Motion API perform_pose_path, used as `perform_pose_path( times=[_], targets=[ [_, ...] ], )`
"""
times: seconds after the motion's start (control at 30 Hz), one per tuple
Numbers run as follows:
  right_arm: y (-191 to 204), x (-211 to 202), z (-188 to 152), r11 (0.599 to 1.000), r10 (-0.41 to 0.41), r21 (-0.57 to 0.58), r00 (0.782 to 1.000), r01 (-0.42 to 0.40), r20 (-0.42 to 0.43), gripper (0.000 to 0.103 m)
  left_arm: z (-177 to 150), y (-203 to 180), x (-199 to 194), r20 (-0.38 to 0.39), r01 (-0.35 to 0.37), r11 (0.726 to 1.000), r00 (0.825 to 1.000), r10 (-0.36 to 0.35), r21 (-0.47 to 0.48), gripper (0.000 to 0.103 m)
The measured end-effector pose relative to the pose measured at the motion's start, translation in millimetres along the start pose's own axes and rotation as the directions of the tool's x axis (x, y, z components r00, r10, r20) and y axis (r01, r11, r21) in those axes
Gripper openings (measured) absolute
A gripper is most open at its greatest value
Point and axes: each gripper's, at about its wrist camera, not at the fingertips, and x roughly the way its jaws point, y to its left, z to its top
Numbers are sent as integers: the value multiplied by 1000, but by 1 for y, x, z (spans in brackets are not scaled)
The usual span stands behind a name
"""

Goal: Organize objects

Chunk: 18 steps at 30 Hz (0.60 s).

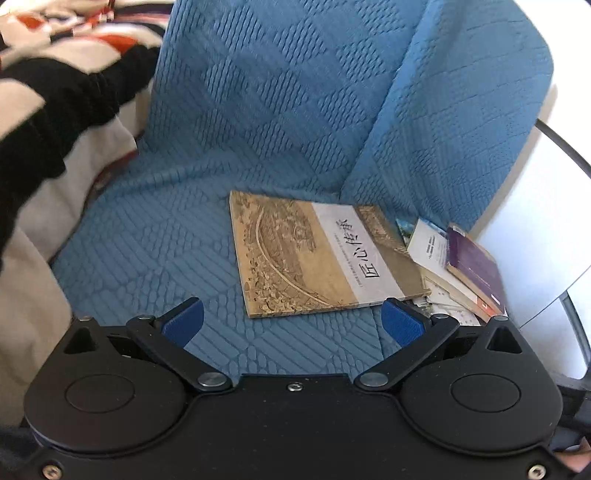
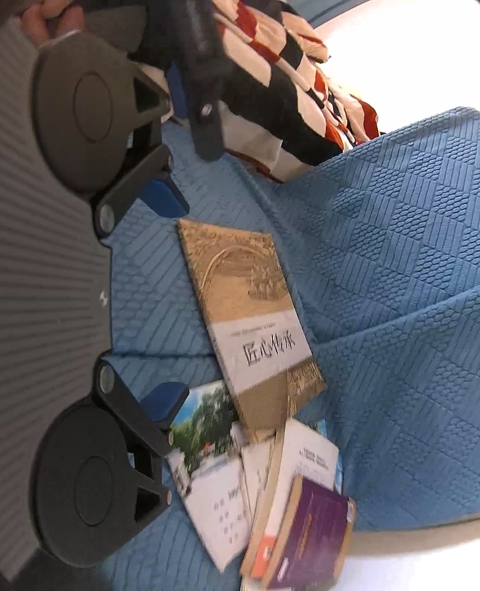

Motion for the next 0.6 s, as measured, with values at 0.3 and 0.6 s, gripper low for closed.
perform_pose_path(
  times=[0.3,0.6],
  targets=[
    [-36,56,20,979,-16,200,997,32,-77,57,22,34,53,-107,15,990,994,-31,-140,74],
    [-59,90,19,932,-17,356,991,63,-132,44,27,50,86,-159,19,965,985,-63,-261,56]
  ],
)
